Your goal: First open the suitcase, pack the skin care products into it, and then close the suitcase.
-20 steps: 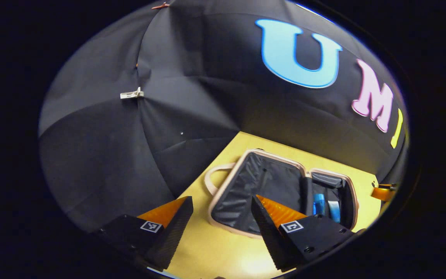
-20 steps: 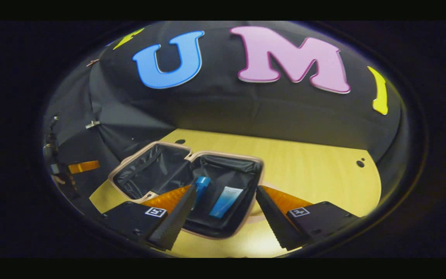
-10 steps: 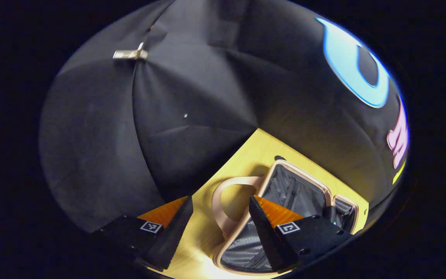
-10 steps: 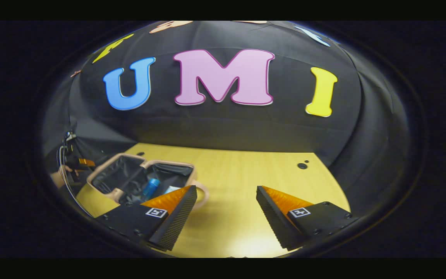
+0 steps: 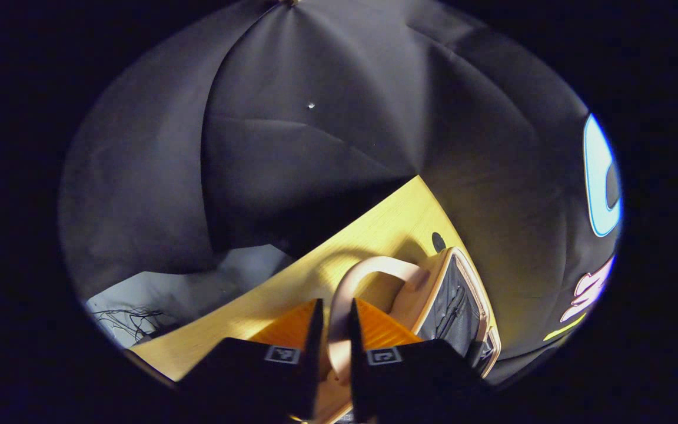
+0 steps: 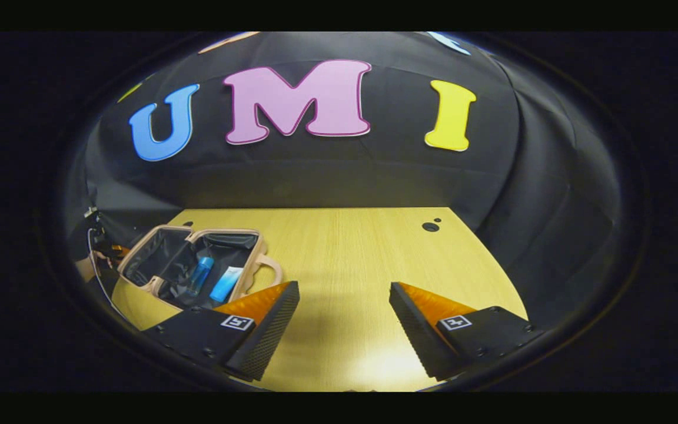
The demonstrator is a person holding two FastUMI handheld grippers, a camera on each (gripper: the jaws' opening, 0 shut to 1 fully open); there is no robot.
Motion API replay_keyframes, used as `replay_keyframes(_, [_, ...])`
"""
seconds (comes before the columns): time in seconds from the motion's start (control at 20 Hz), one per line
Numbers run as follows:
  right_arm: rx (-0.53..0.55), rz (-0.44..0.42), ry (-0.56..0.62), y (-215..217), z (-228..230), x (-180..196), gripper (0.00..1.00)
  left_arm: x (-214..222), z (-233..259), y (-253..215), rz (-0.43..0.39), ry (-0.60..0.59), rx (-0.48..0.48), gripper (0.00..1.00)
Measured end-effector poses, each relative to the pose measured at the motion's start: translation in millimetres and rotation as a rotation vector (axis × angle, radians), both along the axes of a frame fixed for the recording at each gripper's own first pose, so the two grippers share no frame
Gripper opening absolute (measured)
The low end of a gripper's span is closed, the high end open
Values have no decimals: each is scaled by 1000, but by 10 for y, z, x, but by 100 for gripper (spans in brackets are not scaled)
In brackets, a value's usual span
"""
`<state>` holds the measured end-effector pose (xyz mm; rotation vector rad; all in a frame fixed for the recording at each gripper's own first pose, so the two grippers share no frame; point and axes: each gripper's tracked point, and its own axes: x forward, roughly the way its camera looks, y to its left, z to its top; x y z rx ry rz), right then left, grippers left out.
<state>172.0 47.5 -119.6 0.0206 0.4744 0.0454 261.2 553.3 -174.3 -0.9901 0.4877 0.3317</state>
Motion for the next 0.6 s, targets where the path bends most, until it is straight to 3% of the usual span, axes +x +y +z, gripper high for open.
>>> replay_keyframes(0.05, [-1, 4, 0, 5, -7, -10, 98, -20, 45, -5, -3, -3, 15, 20])
replay_keyframes(0.15, [8, 13, 6, 18, -28, -35, 98, -105, 147, -17, -16, 10, 78, 16])
replay_keyframes(0.3, [31, 29, 16, 42, -40, -48, 98, -213, 488, 30, -40, 26, 253, 8])
replay_keyframes(0.4, [54, 36, 8, 56, -12, -42, 98, -322, 936, -62, -50, -3, 353, 10])
replay_keyframes(0.45, [68, 46, 2, 84, -2, -37, 98, -387, 1246, -146, -51, -29, 404, 6])
replay_keyframes(0.6, [110, 83, -26, 114, 76, -27, 98, -523, 2134, -634, -108, -115, 532, 6])
